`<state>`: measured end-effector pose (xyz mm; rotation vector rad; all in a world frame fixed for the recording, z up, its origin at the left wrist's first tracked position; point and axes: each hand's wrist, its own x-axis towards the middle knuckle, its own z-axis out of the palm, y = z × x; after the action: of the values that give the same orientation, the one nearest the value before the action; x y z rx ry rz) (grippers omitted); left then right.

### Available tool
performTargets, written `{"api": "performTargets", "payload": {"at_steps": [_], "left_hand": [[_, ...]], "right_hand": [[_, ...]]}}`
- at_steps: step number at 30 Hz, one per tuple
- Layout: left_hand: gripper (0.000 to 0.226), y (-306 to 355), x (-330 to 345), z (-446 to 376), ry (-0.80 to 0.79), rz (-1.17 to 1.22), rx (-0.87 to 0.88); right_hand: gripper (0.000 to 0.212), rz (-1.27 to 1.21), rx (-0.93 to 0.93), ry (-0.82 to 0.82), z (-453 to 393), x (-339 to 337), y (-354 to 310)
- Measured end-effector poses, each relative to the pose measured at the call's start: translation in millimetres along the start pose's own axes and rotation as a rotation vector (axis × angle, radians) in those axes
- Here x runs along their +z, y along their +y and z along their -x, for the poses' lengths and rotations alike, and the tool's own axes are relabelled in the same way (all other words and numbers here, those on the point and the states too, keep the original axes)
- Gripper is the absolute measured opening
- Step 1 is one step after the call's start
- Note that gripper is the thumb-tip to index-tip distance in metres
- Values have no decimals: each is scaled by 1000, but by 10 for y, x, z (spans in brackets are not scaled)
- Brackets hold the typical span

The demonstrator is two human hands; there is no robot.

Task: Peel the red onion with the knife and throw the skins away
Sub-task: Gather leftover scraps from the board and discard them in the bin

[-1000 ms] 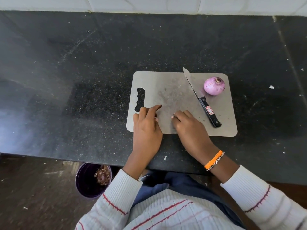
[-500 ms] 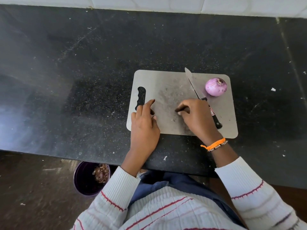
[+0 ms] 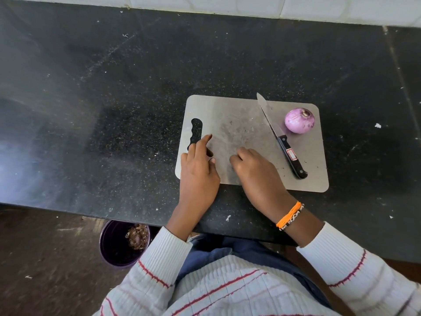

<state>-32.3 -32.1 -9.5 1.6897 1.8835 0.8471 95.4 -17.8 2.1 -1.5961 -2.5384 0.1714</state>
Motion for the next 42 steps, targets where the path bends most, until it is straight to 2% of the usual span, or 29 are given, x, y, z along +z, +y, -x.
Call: {"api": "performTargets", "payload": {"at_steps": [3,8,12,15,17,19,21,24,30,36,39,42], "left_hand": [[53,1,-14,-17,5,15,3],[52,-14,-4,-3,4,15,-21],[51,-2,-6,20,4,27,-18],[51,-18,-10,17,-37,94,-27],[47,-3,-43,26,-74,232,-76],[43,29,-93,67,-76,339,-140],[42,22,-147,129,-20,406,-190],[43,-50,-277,316,121,452,-250],[39,-498,-729,904,436,548,-435],[39,-1174,-1091,1587,666,524,-695],[30,-1683,-1200,1870,703,565,-858],[24,-2301,-1220,2077,704,588,-1002]], "right_hand": [[33,-61,40,25,-68,6,-44],[33,-12,94,86,-91,71,-85],[24,-83,92,46,-97,97,8],[15,-435,250,-76,-179,-35,143],[18,-911,419,-187,-240,-184,178],[20,-1360,493,-270,-277,-283,154],[19,-1578,510,-350,-293,-319,67],[19,-1714,467,-499,-320,-332,-187],[19,-1697,283,-794,-254,-200,-1052],[20,-1412,58,-887,-134,241,-2071],[23,-1248,21,-925,-87,712,-2607],[28,-1079,43,-893,-78,1390,-3092]]}}
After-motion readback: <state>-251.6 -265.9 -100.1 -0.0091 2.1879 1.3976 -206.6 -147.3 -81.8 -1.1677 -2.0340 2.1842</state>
